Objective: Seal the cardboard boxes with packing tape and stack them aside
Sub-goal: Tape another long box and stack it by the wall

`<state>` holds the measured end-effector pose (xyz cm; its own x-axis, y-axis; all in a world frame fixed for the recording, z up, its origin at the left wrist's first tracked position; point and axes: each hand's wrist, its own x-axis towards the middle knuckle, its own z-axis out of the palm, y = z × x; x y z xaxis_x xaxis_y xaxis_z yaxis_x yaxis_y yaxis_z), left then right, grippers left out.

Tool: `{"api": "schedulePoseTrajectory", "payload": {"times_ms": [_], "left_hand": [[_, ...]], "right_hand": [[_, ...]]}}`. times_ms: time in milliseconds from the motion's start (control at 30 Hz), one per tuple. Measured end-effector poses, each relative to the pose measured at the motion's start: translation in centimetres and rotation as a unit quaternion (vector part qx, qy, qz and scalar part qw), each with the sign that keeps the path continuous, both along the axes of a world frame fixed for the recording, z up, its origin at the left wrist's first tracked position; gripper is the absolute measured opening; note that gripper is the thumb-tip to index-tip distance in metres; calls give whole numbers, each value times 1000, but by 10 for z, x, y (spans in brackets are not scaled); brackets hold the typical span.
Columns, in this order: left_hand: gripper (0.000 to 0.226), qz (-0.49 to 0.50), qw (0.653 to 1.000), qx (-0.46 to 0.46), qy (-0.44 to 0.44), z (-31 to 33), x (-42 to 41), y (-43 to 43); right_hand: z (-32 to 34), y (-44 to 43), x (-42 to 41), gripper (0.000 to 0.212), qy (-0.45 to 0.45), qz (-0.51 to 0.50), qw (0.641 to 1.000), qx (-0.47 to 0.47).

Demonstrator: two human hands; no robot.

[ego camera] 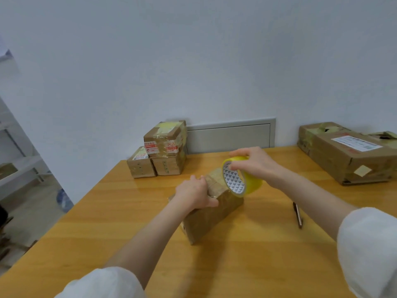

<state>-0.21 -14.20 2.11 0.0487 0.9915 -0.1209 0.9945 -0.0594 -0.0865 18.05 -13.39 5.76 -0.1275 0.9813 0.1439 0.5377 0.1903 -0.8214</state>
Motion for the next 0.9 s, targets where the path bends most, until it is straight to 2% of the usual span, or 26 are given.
{"api": "schedulePoseTrajectory", "payload": {"times_ms": [133,200,300,433,567,767,833,900], "left_hand": [[93,-8,1000,-6,-3,1,0,1],[93,-7,1000,-9,-4,2,-1,2],[92,-15,1000,-10,-2,2,-1,2],[91,-32,999,-10,-4,2,-1,3],[92,-41,999,-11,-11,2,-3,4],[102,-50,999,-8,-20,-3,-6,2],[113,-84,996,7,-17,-1,-2,1],[112,-158,986,45,0,3,9,3]], "right_hand": [[-1,-7,-4,39,-28,-12,999,16],[-4,-11,1,35,-68,-1,998,3],[-23,-22,12,43,-138,15,990,-15],[-34,-27,18,39,-104,12,994,-16],[-39,-30,25,42,-141,44,986,-71],[-68,-49,23,61,-169,34,983,-71],[-69,-46,18,60,-199,20,978,-62],[-64,-44,16,60,-226,19,972,-66]]}}
